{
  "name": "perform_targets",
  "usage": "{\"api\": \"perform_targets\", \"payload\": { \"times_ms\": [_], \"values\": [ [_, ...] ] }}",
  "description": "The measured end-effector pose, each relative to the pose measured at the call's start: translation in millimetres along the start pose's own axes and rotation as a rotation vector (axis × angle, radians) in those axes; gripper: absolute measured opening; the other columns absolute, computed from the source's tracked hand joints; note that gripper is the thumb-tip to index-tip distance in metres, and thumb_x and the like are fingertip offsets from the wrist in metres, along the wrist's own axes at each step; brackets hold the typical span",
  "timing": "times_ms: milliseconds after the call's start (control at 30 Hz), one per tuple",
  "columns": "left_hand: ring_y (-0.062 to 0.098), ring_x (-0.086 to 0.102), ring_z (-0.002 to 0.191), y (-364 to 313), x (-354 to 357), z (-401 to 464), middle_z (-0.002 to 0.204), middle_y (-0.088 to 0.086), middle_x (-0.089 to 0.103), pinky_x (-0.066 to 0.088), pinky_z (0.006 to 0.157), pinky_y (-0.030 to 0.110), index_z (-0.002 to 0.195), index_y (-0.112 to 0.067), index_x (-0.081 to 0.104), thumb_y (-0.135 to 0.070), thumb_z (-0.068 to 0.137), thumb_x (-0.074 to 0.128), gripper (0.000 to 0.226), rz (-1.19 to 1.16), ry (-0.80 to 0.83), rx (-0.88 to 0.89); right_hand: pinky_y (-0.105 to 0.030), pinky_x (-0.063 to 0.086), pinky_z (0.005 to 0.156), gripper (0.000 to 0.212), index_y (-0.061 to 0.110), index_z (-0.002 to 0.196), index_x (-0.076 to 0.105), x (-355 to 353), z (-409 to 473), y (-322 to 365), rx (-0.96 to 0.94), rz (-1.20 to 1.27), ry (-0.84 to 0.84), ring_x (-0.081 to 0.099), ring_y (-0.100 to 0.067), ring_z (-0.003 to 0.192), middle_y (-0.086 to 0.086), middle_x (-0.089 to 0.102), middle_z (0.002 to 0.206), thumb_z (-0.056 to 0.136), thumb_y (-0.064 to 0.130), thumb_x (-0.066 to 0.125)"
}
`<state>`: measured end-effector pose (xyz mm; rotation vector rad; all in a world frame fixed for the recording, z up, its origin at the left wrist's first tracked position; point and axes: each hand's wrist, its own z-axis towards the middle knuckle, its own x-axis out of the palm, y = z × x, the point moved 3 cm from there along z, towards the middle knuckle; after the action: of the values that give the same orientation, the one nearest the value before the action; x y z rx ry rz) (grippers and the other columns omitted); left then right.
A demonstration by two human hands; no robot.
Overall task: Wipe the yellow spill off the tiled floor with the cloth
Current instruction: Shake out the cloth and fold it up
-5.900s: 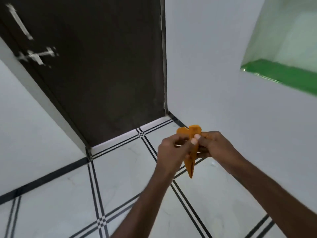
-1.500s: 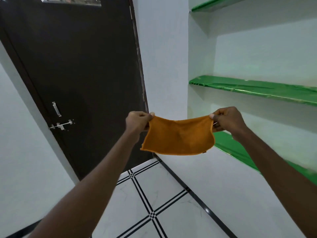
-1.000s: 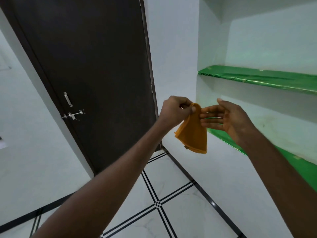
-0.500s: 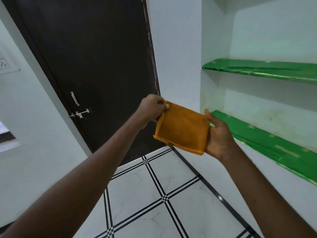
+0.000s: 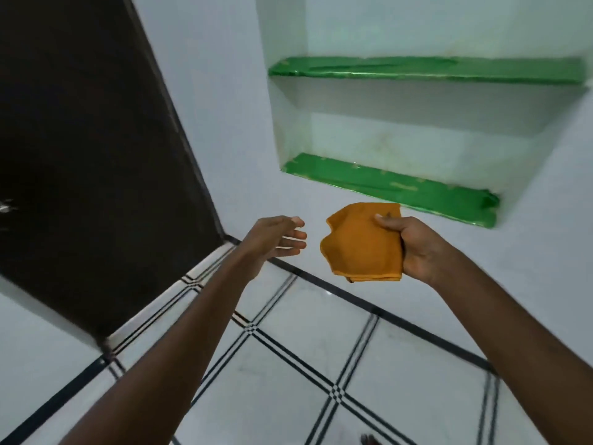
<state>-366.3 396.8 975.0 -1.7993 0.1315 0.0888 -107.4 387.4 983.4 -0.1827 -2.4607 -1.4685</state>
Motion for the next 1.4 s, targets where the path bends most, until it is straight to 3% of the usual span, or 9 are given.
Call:
{"api": "perform_targets", "payload": {
  "times_ms": [233,367,533,667,1000,1100,1200,1300,1400],
  "values": [
    [0.028,0.075,0.097,35.9,139.0,-44.1,0.106,0.013,0.077,0.059,0.092,0.041,0.115,-0.008,0.071,-0.031,0.099,0.060,0.030,0.040,0.372,-0.049,-0.059,0.055,0.089,0.060,0.017,0.146,0.046,-119.1,-131.0,-69.4,-0.006,0.139,-0.374,0.063,-0.042,0.117,-0.013,0.062,0.135,0.094,0.034,0.071],
    [0.029,0.075,0.099,40.2,240.0,-93.0,0.108,0.015,0.076,0.060,0.090,0.038,0.117,-0.007,0.071,-0.030,0.101,0.058,0.031,0.087,0.618,-0.053,-0.056,0.056,0.084,0.056,0.017,0.143,0.047,-188.4,-238.4,-114.4,-0.059,0.256,-0.581,0.063,-0.041,0.114,-0.013,0.063,0.131,0.094,0.031,0.070],
    [0.029,0.075,0.098,44.2,362.9,-179.8,0.108,0.016,0.075,0.060,0.088,0.036,0.117,-0.007,0.070,-0.029,0.102,0.056,0.031,0.162,0.877,-0.016,-0.065,0.050,0.103,0.063,0.017,0.147,0.045,-249.5,-373.8,-170.5,-0.127,0.381,-0.835,0.062,-0.044,0.120,-0.015,0.061,0.138,0.092,0.030,0.073],
    [0.031,0.074,0.099,56.5,469.1,-299.1,0.108,0.018,0.075,0.062,0.081,0.031,0.117,-0.006,0.070,-0.026,0.101,0.056,0.030,0.234,1.105,-0.019,-0.060,0.053,0.094,0.051,0.017,0.143,0.045,-284.3,-518.9,-229.3,-0.196,0.519,-1.068,0.060,-0.044,0.120,-0.015,0.059,0.137,0.098,0.030,0.067],
    [0.025,0.075,0.098,128.3,649.2,-626.6,0.108,0.013,0.076,0.060,0.090,0.037,0.119,-0.009,0.070,-0.030,0.103,0.053,0.031,0.397,1.565,0.031,-0.061,0.048,0.105,0.047,0.018,0.132,0.039,-321.9,-840.3,-399.1,-0.217,0.800,-1.535,0.058,-0.043,0.120,-0.012,0.054,0.133,0.097,0.033,0.068],
    [0.023,0.075,0.098,153.3,689.8,-718.6,0.109,0.011,0.076,0.061,0.089,0.036,0.119,-0.011,0.069,-0.035,0.104,0.051,0.034,0.464,1.675,0.030,-0.062,0.049,0.103,0.056,0.018,0.141,0.039,-328.8,-916.1,-450.3,-0.214,0.917,-1.602,0.060,-0.044,0.117,-0.013,0.055,0.136,0.096,0.034,0.070],
    [0.022,0.076,0.097,179.8,729.6,-794.2,0.109,0.009,0.076,0.061,0.086,0.033,0.118,-0.012,0.069,-0.039,0.105,0.048,0.036,0.527,1.775,-0.007,-0.056,0.054,0.086,0.052,0.018,0.139,0.040,-339.7,-970.1,-495.6,-0.257,0.988,-1.651,0.061,-0.041,0.105,-0.012,0.056,0.131,0.097,0.030,0.068],
    [0.024,0.075,0.099,207.4,768.6,-849.1,0.110,0.012,0.076,0.061,0.087,0.035,0.117,-0.011,0.070,-0.038,0.105,0.046,0.039,0.542,1.851,-0.079,-0.061,0.049,0.103,0.070,0.020,0.147,0.038,-359.7,-1008.8,-542.0,-0.288,1.065,-1.683,0.058,-0.044,0.119,-0.013,0.055,0.142,0.090,0.036,0.075],
    [0.029,0.074,0.103,243.3,820.6,-903.4,0.109,0.014,0.076,0.059,0.094,0.041,0.119,-0.007,0.069,-0.039,0.104,0.047,0.041,0.556,1.935,-0.169,-0.065,0.048,0.106,0.073,0.022,0.149,0.040,-396.2,-1048.9,-591.7,-0.319,1.129,-1.737,0.058,-0.046,0.121,-0.013,0.056,0.142,0.088,0.040,0.077]
  ]
}}
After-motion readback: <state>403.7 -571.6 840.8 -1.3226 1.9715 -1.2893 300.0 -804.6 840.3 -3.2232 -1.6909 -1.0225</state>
